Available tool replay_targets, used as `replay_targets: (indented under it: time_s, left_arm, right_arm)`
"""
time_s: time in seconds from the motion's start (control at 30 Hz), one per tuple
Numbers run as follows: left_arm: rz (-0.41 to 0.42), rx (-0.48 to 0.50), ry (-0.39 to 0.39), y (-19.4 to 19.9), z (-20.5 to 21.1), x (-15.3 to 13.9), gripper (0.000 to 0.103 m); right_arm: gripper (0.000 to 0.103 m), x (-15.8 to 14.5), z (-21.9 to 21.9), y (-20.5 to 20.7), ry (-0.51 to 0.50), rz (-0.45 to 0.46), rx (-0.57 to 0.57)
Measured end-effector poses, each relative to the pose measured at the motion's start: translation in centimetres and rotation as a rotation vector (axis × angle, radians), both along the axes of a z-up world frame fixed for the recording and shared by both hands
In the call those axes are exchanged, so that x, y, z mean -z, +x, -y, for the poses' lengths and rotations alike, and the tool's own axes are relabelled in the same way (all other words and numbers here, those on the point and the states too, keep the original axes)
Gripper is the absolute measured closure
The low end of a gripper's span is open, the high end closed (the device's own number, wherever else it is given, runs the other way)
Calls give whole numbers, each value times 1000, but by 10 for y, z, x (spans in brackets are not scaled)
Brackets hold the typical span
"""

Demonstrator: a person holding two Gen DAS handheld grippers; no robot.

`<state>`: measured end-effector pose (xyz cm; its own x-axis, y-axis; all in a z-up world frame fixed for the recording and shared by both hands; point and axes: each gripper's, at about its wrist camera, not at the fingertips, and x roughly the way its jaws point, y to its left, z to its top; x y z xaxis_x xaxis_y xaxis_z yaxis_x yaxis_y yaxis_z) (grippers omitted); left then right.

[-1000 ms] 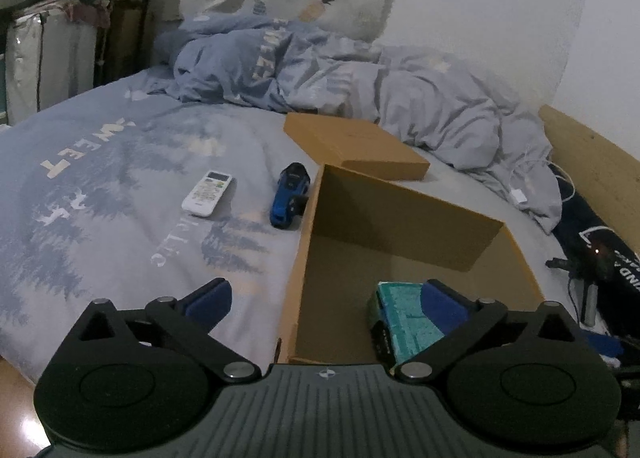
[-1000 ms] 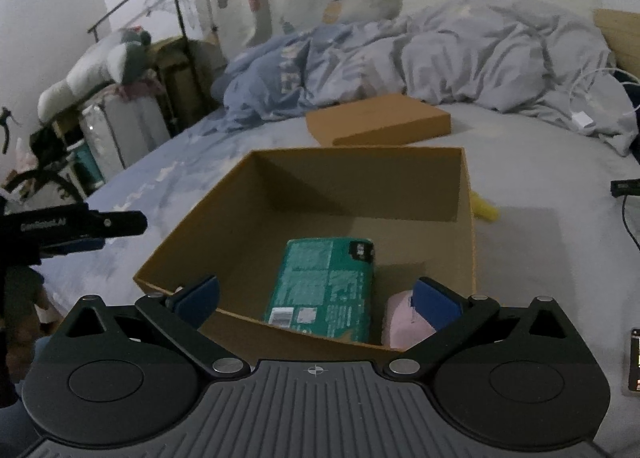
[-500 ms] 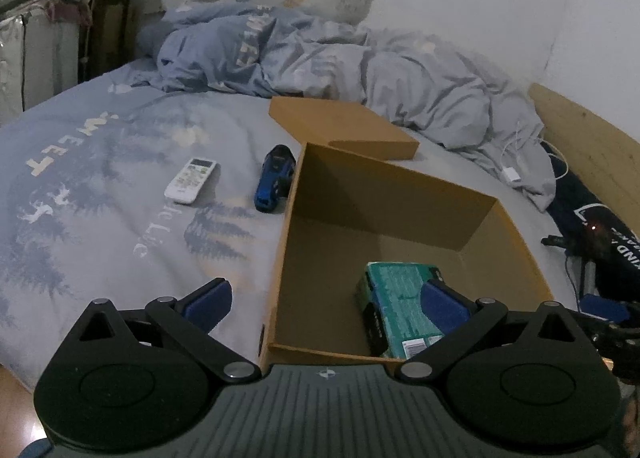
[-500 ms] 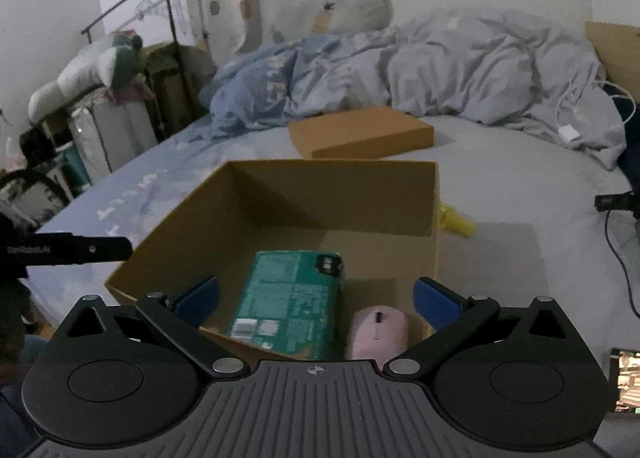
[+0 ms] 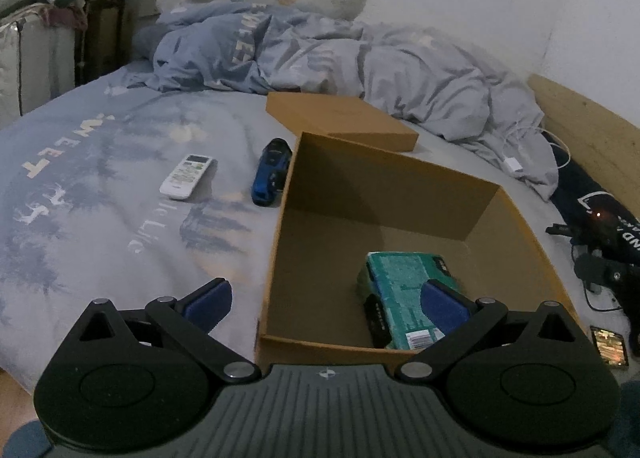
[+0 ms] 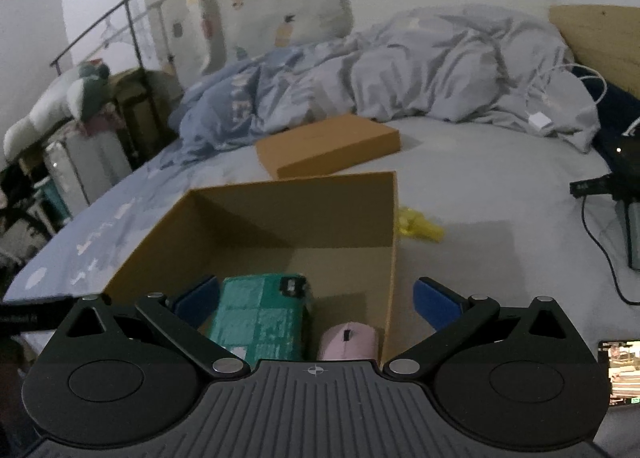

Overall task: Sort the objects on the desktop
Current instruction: 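Move both tools away from the box toward the flat orange box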

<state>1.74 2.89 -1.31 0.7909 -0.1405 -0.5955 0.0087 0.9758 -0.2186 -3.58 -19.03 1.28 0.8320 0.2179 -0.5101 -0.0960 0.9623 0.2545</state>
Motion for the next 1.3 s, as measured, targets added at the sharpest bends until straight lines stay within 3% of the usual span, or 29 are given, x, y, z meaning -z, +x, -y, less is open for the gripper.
replay_targets:
  time_s: [0.17, 0.4, 0.9, 1.3]
  left_arm:
    - [41, -12, 4, -2, 0, -5, 0]
    - [10, -54, -22, 2, -7, -6, 0]
    - [95, -100, -76, -6, -9, -62, 0]
    - [98, -39, -79, 4, -6, -81, 0]
  right_arm:
    - [0, 3, 12, 5, 4, -10, 50]
    - [0, 4, 29, 10, 50, -44, 148]
    - [0, -61, 25, -16, 62, 19, 141]
    - [0, -74, 37, -13, 88, 24, 198]
